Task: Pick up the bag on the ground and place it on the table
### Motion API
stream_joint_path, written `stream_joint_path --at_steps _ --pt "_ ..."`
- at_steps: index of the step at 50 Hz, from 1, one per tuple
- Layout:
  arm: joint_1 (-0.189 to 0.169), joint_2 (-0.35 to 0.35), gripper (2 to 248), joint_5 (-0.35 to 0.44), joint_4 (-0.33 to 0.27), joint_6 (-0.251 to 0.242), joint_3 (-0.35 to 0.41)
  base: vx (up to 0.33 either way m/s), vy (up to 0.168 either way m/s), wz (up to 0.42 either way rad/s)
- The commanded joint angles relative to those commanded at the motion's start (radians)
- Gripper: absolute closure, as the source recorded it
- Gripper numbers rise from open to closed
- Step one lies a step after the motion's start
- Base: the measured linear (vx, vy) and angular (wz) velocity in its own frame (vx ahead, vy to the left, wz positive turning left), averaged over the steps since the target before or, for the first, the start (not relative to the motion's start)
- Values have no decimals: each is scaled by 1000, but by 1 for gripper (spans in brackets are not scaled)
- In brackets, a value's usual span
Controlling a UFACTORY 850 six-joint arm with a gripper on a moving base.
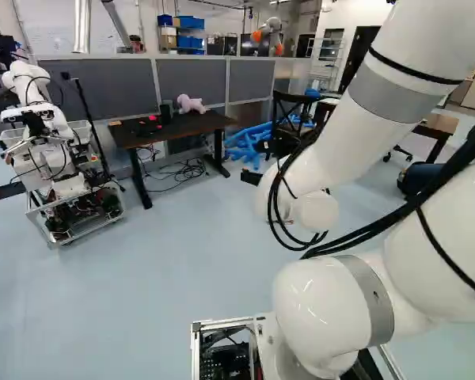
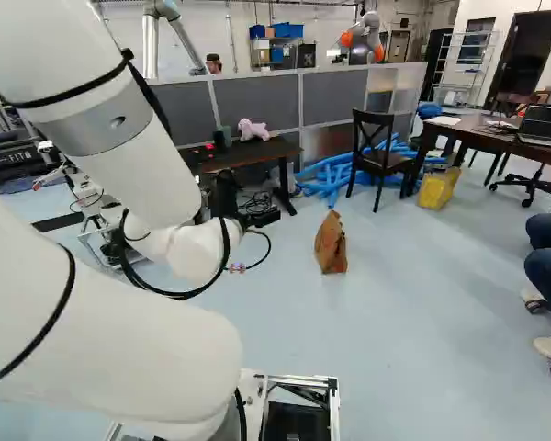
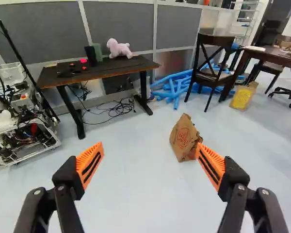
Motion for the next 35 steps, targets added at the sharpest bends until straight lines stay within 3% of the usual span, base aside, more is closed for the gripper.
stream_joint_path --at_steps 35 --pt "0 0 3 0 0 0 0 106 -109 4"
